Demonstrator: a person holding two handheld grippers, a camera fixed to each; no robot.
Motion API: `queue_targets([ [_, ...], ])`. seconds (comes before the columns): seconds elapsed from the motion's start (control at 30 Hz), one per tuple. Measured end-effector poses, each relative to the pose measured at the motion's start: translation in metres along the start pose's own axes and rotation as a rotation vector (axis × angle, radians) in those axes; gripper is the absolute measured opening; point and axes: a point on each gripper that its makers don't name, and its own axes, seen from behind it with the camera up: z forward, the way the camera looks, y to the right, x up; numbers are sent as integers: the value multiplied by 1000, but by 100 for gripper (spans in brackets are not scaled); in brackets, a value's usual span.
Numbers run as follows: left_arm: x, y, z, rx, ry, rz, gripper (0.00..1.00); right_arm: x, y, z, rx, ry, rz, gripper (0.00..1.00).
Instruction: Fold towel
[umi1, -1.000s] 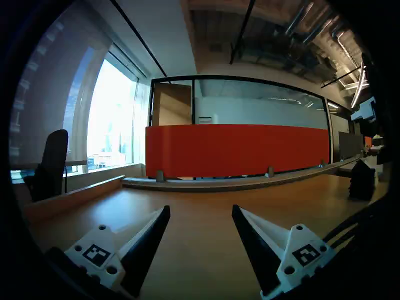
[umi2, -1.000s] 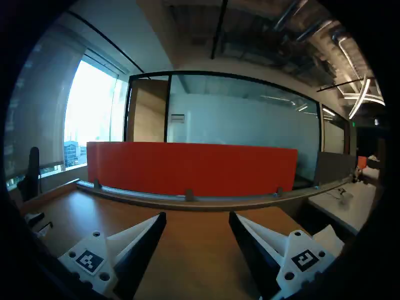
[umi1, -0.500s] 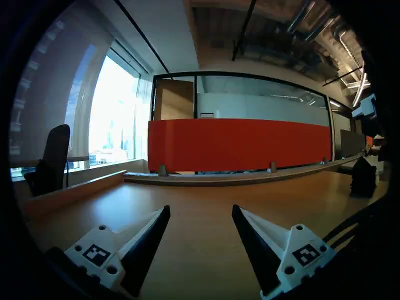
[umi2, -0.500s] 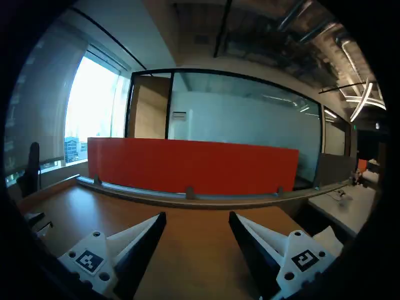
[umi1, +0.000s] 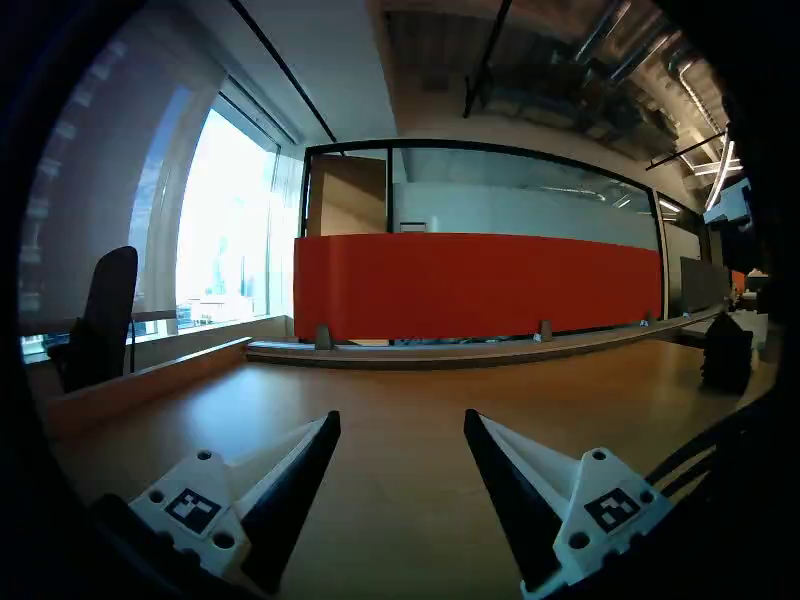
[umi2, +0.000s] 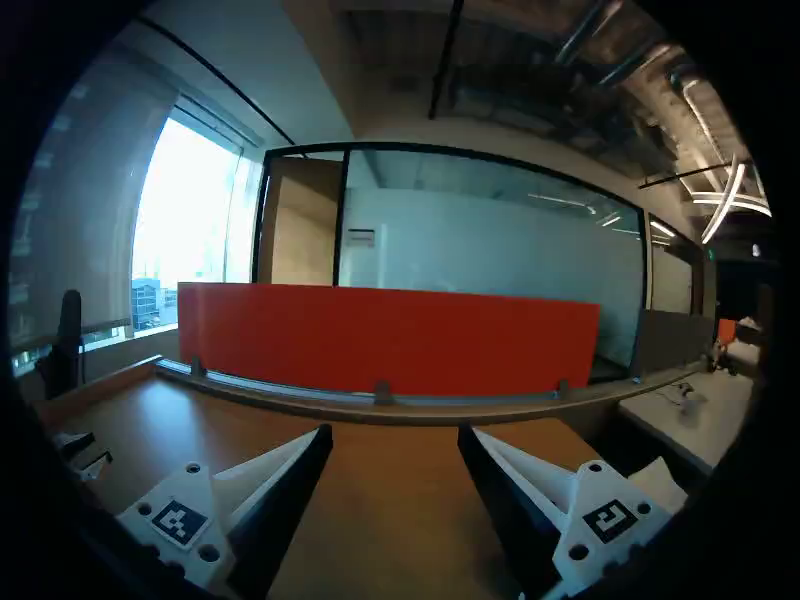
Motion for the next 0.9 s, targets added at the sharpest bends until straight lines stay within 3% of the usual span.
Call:
queue_targets([
  [0.57, -2, 0, 1, 0, 0, 0, 92, 33, 27, -1, -9, 67, 40, 97],
  [0.9, 0, -1, 1, 0, -1, 0, 92, -6, 53, -9, -37, 57, 46, 97],
])
